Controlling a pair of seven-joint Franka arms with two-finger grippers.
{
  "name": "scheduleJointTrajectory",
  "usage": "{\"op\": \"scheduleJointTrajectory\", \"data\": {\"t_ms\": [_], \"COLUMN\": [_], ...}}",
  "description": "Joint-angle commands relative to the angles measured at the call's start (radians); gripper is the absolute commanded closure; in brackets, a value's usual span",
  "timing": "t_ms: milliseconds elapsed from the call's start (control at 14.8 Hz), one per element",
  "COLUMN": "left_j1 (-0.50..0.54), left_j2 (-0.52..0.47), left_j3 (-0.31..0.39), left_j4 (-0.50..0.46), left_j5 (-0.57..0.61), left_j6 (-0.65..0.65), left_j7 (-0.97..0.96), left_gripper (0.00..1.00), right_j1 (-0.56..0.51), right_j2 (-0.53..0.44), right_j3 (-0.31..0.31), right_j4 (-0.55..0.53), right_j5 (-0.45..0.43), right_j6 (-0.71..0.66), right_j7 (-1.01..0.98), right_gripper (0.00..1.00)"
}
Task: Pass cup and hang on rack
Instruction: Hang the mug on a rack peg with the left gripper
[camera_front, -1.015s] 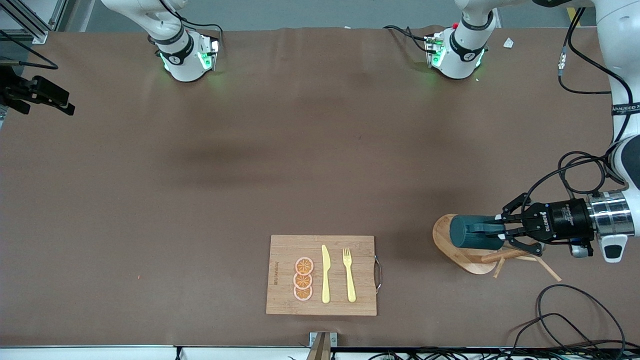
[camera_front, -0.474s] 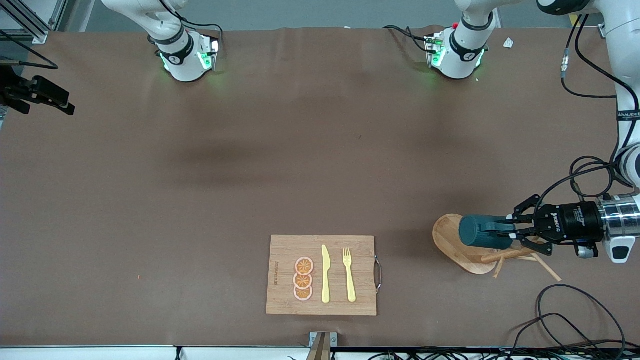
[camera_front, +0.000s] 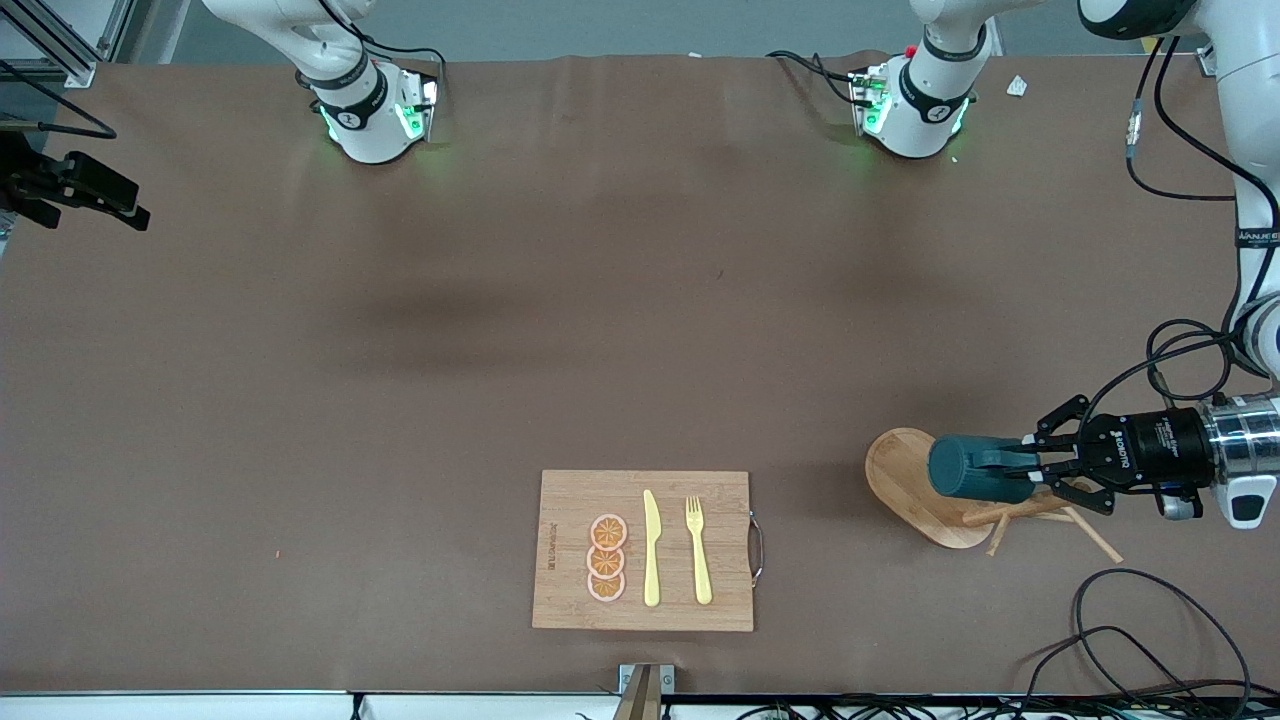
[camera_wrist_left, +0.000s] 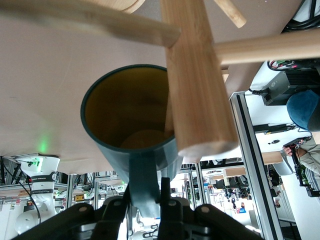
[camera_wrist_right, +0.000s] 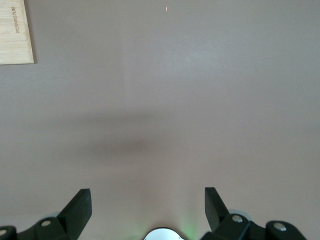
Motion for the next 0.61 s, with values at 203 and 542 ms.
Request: {"op": "scheduleJointTrajectory", "data": {"t_ms": [203,542], "left_j1": [0.030,0.042], "left_j2": [0.013,0.019], "left_j3": [-0.009,-0.009], "left_j4": [0.007,0.007], "left_j5": [-0.028,-0.030], "left_j6": [-0.014,-0.014], "left_j7": [0.047,0.083], "left_gripper": [1.00,0.99], "right_j1": [-0.011,-0.011], "right_j2": [-0.031,-0.031], "right_j3": [0.010,0.010], "right_j4": [-0.032,-0.032], "right_j5": [-0.002,-0.009], "right_j6": [0.005,0.009], "right_j7": [-0.011,-0.013], "right_gripper": [0.00,0.00]}}
